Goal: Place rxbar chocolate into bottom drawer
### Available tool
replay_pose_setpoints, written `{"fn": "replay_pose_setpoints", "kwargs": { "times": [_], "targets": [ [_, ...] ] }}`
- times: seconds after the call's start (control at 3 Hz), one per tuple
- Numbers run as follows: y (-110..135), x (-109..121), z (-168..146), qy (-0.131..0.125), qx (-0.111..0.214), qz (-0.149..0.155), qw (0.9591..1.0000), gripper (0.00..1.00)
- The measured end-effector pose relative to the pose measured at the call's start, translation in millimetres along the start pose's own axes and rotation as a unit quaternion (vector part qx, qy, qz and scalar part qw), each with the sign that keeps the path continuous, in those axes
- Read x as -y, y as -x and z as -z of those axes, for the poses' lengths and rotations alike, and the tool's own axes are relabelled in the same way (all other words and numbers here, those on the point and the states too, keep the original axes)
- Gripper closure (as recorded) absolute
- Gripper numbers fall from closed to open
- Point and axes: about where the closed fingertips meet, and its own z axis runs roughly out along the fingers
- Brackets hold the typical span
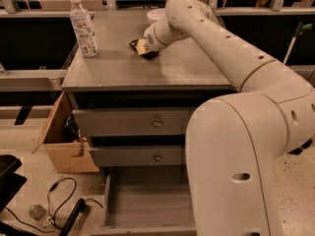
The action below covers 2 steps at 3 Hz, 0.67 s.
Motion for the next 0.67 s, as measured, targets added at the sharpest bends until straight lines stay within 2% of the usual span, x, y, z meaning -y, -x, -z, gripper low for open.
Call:
{"fn": "replay_pose_setpoints", "kwargs": {
  "times": [0.33, 0.67],
  "targets": [
    [1.2, -0.1, 1.1, 0.000, 0.000, 0.000, 1.0000, 1.00],
    [2.9, -5.7, 18.5, 0.009, 0.016, 0.025, 0.9995, 1.00]
  ]
}}
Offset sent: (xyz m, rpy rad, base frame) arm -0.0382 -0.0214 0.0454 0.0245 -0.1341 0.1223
